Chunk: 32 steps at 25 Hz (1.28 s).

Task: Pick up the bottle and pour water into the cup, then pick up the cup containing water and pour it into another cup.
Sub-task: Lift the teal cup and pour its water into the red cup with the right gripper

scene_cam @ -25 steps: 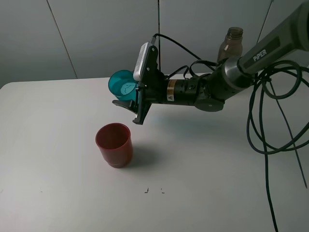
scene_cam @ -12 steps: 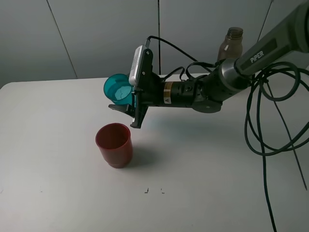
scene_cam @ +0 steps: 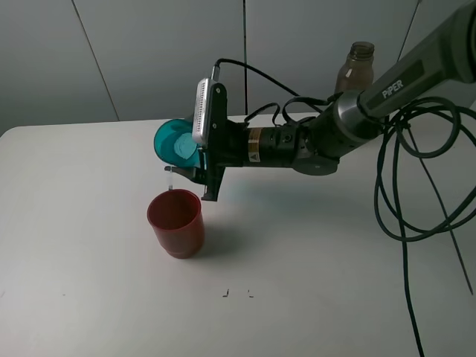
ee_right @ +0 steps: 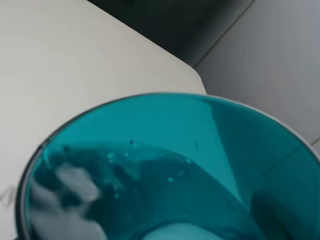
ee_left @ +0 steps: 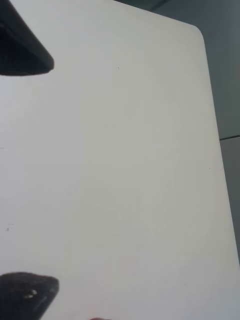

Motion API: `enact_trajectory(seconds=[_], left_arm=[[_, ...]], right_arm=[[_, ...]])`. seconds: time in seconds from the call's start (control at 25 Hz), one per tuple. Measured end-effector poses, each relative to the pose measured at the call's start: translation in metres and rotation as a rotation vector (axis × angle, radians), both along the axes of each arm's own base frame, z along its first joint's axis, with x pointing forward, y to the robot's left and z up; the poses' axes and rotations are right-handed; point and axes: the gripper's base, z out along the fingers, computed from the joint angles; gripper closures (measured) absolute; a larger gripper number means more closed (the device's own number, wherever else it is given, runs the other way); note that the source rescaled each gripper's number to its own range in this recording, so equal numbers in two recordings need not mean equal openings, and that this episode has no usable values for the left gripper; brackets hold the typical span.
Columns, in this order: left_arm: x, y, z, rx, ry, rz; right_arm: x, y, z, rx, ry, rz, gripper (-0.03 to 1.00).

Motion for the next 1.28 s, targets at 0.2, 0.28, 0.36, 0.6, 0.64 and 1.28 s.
enact_trajectory(seconds=[0.2,0.28,0.36,0.6,0.64,1.28], left_arm=[[0.0000,0.0000,0.0000,0.000,0.000,0.000],[0.0000,0.0000,0.0000,0.000,0.000,0.000],[0.0000,0.0000,0.0000,0.000,0.000,0.000],[0.0000,0.0000,0.0000,0.000,0.000,0.000],[0.0000,0.0000,0.0000,0.000,0.000,0.000],[0.0000,0.0000,0.0000,0.000,0.000,0.000]], right_arm=[[0.0000,0.0000,0.0000,-0.039,-0.112,0.030,0.90],[0.0000,0.0000,0.0000,-0.050,-0.145,0.039,0.90],[0.0000,0.0000,0.0000,-0.062,-0.179,0.048,0.90],[-0.0005,0.0005,0.0013,-0.079,-0.275,0.077,0.90],[-0.0005,0.0005,0.0014,-0.081,-0.286,0.080,0.90],[-0.0007,0.0007,0.0019,-0.132,-0.455,0.124,0.90]])
